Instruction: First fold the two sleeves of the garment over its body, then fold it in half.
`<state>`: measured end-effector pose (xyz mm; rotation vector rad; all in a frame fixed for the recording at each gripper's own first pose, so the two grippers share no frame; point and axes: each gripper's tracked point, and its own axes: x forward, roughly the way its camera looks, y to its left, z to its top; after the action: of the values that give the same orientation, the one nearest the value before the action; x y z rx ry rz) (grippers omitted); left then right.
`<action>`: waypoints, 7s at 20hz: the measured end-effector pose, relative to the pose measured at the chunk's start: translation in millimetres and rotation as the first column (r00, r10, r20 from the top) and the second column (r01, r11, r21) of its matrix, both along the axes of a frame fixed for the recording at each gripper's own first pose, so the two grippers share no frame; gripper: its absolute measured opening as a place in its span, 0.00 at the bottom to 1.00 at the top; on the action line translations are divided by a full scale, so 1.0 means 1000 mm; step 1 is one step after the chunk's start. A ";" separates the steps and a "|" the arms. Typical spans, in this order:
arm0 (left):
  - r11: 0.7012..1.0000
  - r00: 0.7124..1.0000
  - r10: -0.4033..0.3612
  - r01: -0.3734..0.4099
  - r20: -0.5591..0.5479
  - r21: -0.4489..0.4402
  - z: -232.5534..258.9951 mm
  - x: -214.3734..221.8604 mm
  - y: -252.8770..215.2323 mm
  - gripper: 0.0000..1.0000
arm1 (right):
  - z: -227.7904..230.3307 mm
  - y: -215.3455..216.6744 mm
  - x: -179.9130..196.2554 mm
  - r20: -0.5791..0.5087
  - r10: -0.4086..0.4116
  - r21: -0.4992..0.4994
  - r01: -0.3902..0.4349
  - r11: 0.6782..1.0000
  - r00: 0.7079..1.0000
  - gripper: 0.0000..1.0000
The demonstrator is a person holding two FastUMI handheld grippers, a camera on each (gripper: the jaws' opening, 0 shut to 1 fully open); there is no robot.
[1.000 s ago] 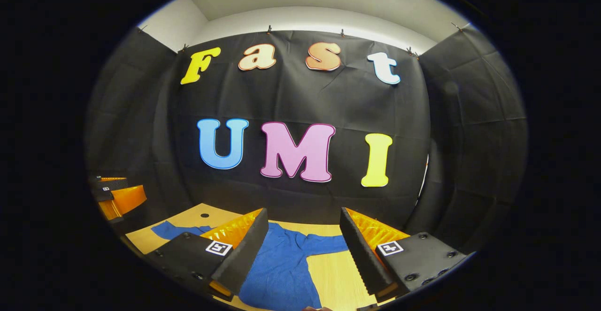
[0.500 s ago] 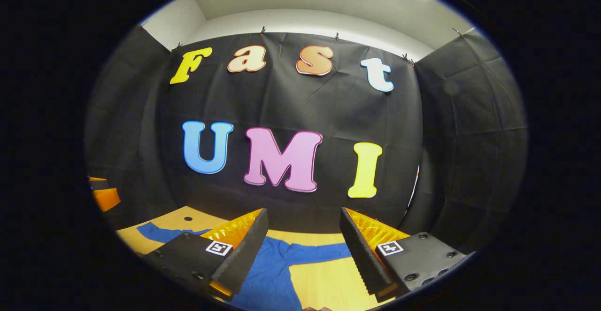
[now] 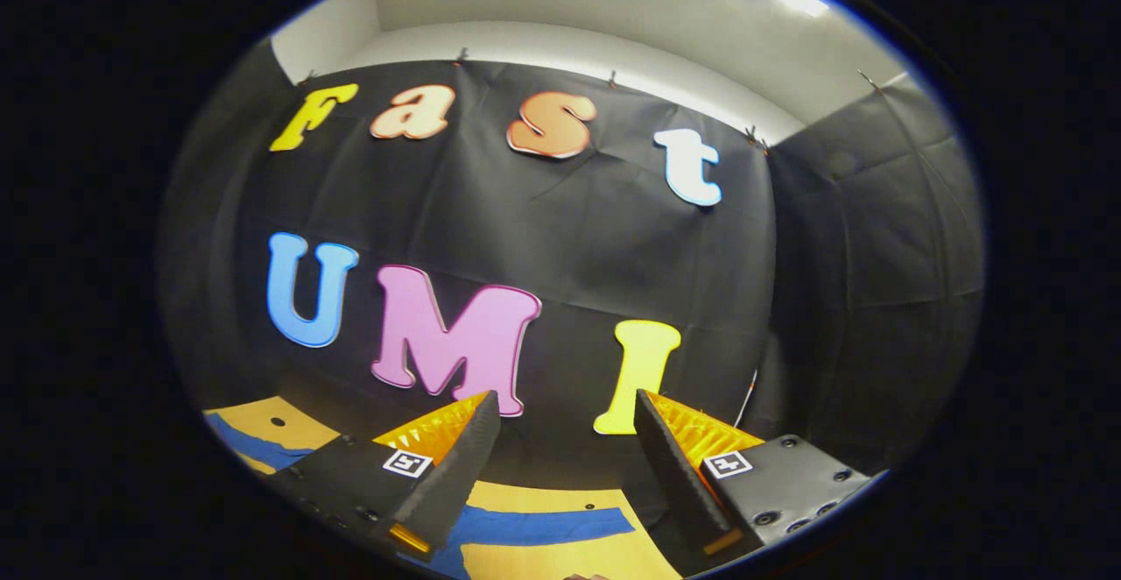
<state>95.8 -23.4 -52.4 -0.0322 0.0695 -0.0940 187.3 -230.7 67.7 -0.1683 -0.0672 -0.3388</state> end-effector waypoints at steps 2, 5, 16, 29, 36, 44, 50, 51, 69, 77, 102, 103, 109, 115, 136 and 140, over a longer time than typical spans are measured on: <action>1.000 1.000 0.003 -0.003 0.010 -0.021 -0.001 0.009 -0.010 0.80 | -0.025 -0.034 0.032 -0.015 -0.023 -0.024 0.022 0.999 1.000 0.96; 0.998 1.000 0.021 -0.022 -0.018 -0.056 -0.011 0.027 -0.029 0.80 | -0.101 -0.091 0.084 -0.124 -0.047 -0.005 0.047 0.999 0.991 0.96; 0.980 0.965 0.196 -0.190 -0.171 0.053 -0.042 0.096 -0.063 0.80 | -0.440 -0.231 0.150 -0.656 -0.075 0.273 0.329 0.904 0.751 0.97; 0.986 0.953 0.157 -0.135 -0.259 0.102 -0.070 0.142 -0.111 0.80 | -0.534 -0.256 0.127 -0.764 -0.030 0.309 0.406 0.860 0.644 0.98; 0.988 0.952 0.141 -0.117 -0.273 0.105 -0.076 0.147 -0.117 0.81 | -0.538 -0.242 0.123 -0.777 0.005 0.353 0.429 0.831 0.630 0.23; 0.987 0.950 0.150 -0.126 -0.272 0.104 -0.076 0.137 -0.104 0.81 | -0.533 -0.234 0.125 -0.781 0.001 0.339 0.423 0.840 0.624 0.01; 0.991 0.955 0.130 -0.117 -0.268 0.064 -0.076 0.126 -0.088 0.80 | -0.481 -0.188 0.141 -0.723 0.028 0.326 0.305 0.895 0.691 0.01; 0.992 0.958 0.121 -0.109 -0.261 0.061 -0.074 0.125 -0.085 0.80 | -0.470 -0.176 0.142 -0.711 0.035 0.334 0.294 0.896 0.702 0.01; 0.982 0.956 0.182 -0.167 -0.231 0.084 -0.091 0.055 0.195 0.80 | -0.371 0.305 0.152 -0.534 0.295 0.432 -0.044 0.901 0.792 0.01; 0.935 0.887 0.336 -0.355 -0.316 -0.002 -0.105 -0.007 0.309 0.80 | -0.439 0.470 0.178 -0.624 0.414 0.398 -0.187 0.898 0.663 0.01; 0.931 0.715 0.284 -0.365 -0.639 0.005 -0.298 0.145 0.381 0.83 | -0.265 0.343 -0.021 -0.445 0.555 0.525 -0.297 0.798 0.703 0.83; 0.932 0.698 0.282 -0.361 -0.658 0.016 -0.312 0.150 0.382 0.83 | -0.260 0.326 -0.034 -0.451 0.529 0.524 -0.267 0.809 0.719 0.83; 0.940 0.659 0.272 -0.339 -0.701 0.046 -0.357 0.180 0.399 0.83 | -0.260 0.254 -0.076 -0.504 0.403 0.519 -0.105 0.848 0.764 0.83; 0.955 0.647 0.274 -0.271 -0.712 0.121 -0.375 0.179 0.402 0.80 | -0.256 0.245 -0.082 -0.484 0.385 0.565 -0.055 0.823 0.786 0.83; 0.985 0.865 -0.020 -0.069 -0.501 -0.159 -0.256 0.236 0.319 0.00 | -0.264 0.227 -0.114 -0.515 0.400 0.595 -0.020 0.804 0.758 0.83; 0.981 0.887 -0.108 0.023 -0.449 -0.192 -0.211 0.254 0.257 0.00 | -0.263 0.213 -0.117 -0.502 0.408 0.614 -0.018 0.789 0.763 0.83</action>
<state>349.6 233.3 -263.2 -0.2361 0.5375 -0.1595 70.3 -17.4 -195.7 0.3509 0.6723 -0.0313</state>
